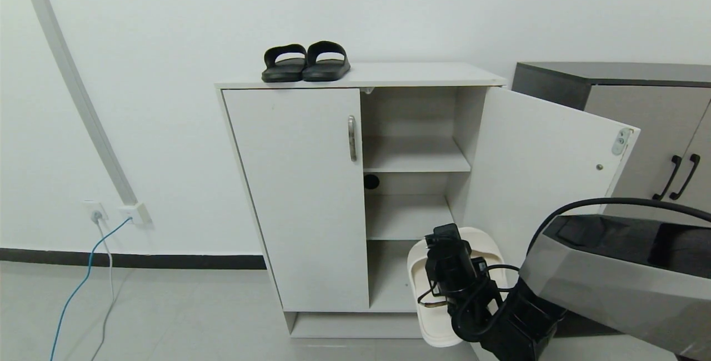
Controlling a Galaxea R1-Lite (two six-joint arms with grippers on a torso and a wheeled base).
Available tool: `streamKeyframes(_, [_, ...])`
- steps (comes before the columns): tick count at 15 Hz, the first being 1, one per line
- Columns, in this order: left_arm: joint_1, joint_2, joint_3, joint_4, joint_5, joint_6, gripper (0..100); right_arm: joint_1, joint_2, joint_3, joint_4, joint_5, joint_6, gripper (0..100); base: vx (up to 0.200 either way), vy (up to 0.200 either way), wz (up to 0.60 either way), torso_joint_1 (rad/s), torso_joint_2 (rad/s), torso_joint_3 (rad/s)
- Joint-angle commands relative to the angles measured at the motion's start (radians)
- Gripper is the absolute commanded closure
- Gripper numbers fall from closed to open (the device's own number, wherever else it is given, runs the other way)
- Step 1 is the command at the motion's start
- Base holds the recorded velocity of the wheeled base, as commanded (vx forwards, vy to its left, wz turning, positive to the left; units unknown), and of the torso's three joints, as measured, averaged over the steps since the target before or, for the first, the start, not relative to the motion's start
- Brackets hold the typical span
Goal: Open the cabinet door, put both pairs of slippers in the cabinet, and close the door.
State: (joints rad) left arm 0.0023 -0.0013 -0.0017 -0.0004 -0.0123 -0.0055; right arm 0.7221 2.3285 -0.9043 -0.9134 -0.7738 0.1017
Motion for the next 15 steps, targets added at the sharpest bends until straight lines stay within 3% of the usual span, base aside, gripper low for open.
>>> streamKeyframes(1, [0.001,0.001,0.000,-0.001,-0.001,-0.001,100,-0.018,-0.006,0.022,-0.002,0.001,0.000,100,0.000,0.000,0.00,0.000,0.00,0.000])
streamKeyframes(10, [0.001,0.001,0.000,0.000,0.000,-0.001,100,-0.072,-0.040,0.070,-0.001,0.001,-0.013,100,0.000,0.000,0.00,0.000,0.00,0.000])
streamKeyframes(13, [0.001,0.001,0.000,0.000,0.000,-0.002,100,-0.063,-0.047,0.073,-0.005,0.001,-0.013,100,0.000,0.000,0.00,0.000,0.00,0.000])
streamKeyframes(15, [0.001,0.001,0.000,0.000,0.000,-0.001,100,0.002,-0.081,0.079,-0.024,0.011,-0.005,100,0.000,0.000,0.00,0.000,0.00,0.000])
